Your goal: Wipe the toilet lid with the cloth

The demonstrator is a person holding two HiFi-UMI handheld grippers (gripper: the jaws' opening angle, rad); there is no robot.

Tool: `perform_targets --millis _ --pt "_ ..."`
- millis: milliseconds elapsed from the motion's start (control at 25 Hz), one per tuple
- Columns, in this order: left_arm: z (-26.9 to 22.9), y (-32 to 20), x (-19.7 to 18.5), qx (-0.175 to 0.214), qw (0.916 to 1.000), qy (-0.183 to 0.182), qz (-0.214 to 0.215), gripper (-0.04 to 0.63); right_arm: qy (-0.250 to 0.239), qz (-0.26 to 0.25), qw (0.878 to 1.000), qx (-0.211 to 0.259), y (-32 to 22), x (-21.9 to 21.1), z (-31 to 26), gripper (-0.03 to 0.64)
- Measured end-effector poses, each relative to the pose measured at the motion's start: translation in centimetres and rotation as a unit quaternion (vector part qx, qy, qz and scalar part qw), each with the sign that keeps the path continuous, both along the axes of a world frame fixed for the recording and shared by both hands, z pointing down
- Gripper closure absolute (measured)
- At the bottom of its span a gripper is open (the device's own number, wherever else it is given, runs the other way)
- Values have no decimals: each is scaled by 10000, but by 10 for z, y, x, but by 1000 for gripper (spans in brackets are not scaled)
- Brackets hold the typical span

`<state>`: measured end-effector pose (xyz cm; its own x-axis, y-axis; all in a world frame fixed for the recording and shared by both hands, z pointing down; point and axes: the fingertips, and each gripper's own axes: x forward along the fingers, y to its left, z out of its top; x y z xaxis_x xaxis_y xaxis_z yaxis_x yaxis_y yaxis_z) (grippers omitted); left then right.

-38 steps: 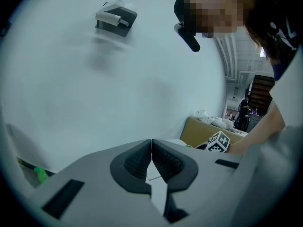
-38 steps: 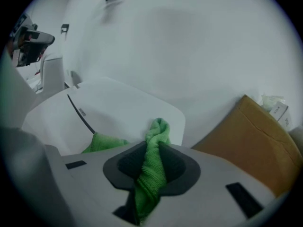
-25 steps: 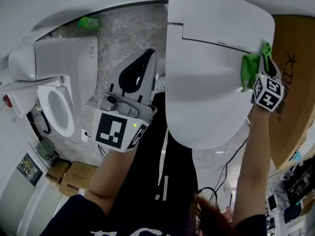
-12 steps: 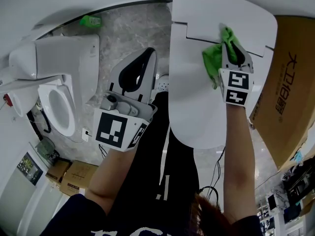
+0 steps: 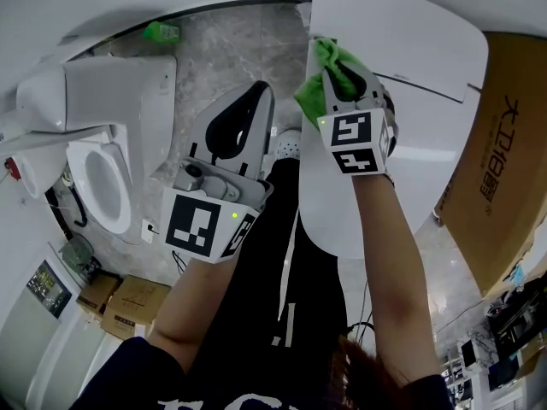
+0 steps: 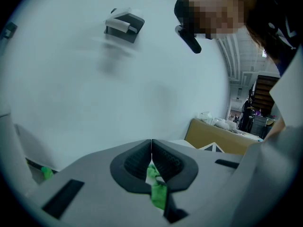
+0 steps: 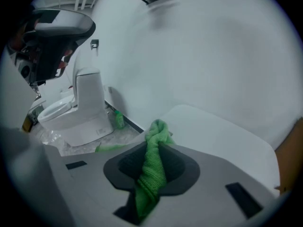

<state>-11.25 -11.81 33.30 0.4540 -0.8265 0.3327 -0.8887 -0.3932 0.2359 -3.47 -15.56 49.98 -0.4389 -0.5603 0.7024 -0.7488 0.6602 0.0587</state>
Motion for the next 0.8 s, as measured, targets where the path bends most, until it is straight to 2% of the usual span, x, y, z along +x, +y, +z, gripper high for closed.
perform_targets --millis 160,480,800 --pt "-1 2 -8 13 10000 -3 -69 574 -77 -56 10000 7 2 -12 -1 531" --pt "0 6 -4 -8 10000 7 -89 574 -111 -1115 9937 -44 31 -35 -1 531" --pt "-4 5 6 40 10000 -6 -33 574 -198 -1287 9914 -108 45 -20 -1 531"
